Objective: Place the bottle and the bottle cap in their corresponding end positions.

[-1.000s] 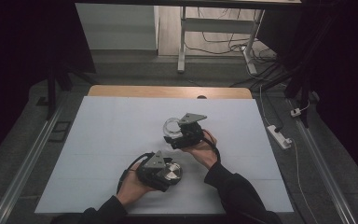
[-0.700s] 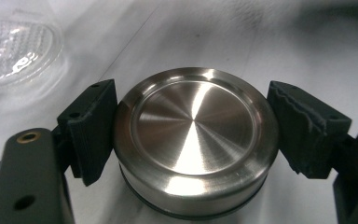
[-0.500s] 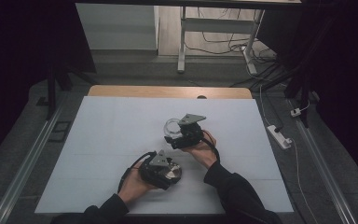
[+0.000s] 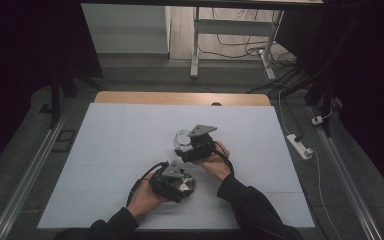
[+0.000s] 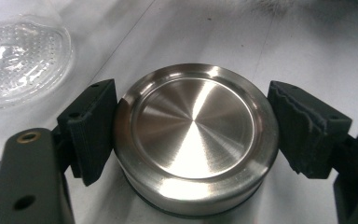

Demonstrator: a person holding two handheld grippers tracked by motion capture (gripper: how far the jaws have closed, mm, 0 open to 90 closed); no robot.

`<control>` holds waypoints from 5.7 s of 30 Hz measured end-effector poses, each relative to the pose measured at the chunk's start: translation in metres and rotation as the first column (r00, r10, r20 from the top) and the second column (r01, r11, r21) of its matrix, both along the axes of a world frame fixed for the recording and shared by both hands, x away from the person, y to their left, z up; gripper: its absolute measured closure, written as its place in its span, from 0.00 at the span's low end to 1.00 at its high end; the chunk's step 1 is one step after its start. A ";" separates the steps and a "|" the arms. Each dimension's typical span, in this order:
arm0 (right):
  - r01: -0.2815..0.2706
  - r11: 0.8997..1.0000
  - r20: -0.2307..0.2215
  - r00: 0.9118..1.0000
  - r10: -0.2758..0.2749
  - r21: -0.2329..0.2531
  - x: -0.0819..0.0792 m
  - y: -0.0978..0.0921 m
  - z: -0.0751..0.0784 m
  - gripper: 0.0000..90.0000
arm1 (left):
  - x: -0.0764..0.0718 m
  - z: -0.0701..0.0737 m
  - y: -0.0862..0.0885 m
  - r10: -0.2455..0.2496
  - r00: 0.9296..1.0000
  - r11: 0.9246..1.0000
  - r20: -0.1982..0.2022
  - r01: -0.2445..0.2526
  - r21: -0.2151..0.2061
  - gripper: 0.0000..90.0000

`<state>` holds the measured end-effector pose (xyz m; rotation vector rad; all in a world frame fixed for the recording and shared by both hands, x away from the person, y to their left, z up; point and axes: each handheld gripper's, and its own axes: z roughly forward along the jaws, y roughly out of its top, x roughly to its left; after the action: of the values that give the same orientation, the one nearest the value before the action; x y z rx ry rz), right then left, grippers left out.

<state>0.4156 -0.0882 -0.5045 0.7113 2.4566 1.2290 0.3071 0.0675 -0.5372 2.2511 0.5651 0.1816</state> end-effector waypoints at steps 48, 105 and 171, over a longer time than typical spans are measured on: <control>-0.018 0.999 -0.028 0.999 0.019 0.029 0.000 -0.005 -0.001 0.07 | 0.003 0.001 0.008 0.007 0.999 0.998 -0.045 -0.009 -0.058 0.10; -0.055 0.992 -0.048 0.997 0.061 0.114 -0.057 -0.055 0.042 0.03 | -0.028 0.042 0.080 0.124 0.991 0.983 -0.048 -0.130 -0.133 0.03; 0.209 0.977 -0.060 0.977 -0.207 0.030 -0.142 -0.192 0.018 0.00 | -0.107 0.023 0.178 0.380 0.919 0.914 -0.106 -0.391 -0.105 0.00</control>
<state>0.2732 -0.2804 -0.4865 0.9981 2.3379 1.1900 0.1998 0.2450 -0.5145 2.0125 1.0385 0.2432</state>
